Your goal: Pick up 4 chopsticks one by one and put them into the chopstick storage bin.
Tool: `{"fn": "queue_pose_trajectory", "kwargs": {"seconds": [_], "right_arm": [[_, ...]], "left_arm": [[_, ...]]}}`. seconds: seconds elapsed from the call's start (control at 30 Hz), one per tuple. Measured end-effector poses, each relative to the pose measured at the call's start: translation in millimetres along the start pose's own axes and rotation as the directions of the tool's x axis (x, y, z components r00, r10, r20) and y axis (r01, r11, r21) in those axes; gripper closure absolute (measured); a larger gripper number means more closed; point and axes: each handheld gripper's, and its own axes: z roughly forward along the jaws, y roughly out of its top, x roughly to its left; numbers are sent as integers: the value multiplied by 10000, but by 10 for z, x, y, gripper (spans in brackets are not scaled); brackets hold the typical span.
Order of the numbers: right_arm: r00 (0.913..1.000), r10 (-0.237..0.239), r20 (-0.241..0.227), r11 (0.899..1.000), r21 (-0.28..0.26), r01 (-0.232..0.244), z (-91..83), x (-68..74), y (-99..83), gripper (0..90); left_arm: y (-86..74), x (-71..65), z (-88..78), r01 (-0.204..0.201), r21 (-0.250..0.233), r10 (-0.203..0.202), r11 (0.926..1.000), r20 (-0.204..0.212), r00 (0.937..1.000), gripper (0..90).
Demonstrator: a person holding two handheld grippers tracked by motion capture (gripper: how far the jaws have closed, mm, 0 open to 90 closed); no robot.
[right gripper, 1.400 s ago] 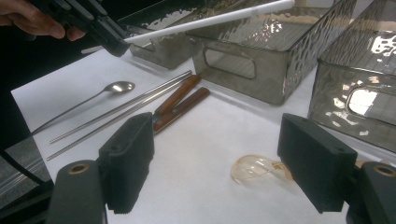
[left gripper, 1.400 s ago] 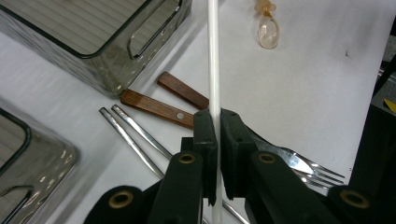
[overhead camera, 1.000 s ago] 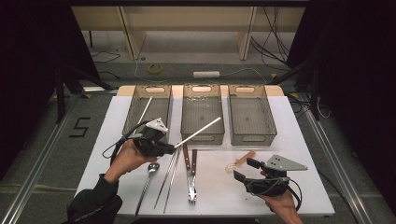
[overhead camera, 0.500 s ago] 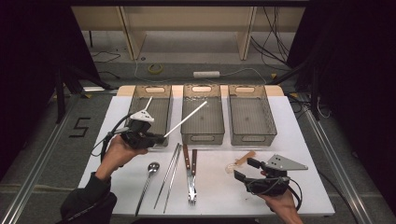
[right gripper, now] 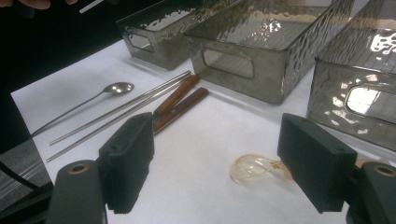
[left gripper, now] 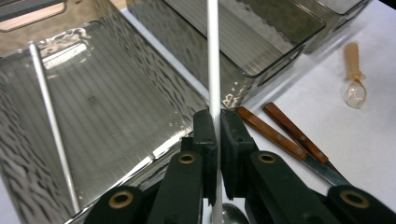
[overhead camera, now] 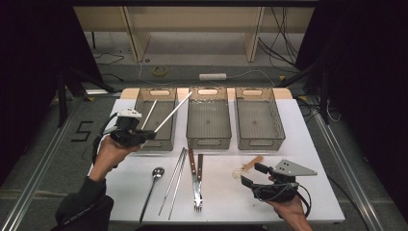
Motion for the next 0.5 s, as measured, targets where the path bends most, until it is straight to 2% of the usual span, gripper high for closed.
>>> {"fn": "queue_pose_trajectory", "kwargs": {"seconds": [0.27, 0.5], "right_arm": [[10000, -37, -19, 10000, -25, 37, -1, -1, 5, 283], [10000, -58, -22, 10000, 0, 58, 3, 6, 2, 282]], "left_arm": [[-14, 148, -42, 437, -318, -448, 9985, -354, 9984, 856], [-10, 264, 3, 764, -420, -794, 9962, -759, 9940, 856]]}}
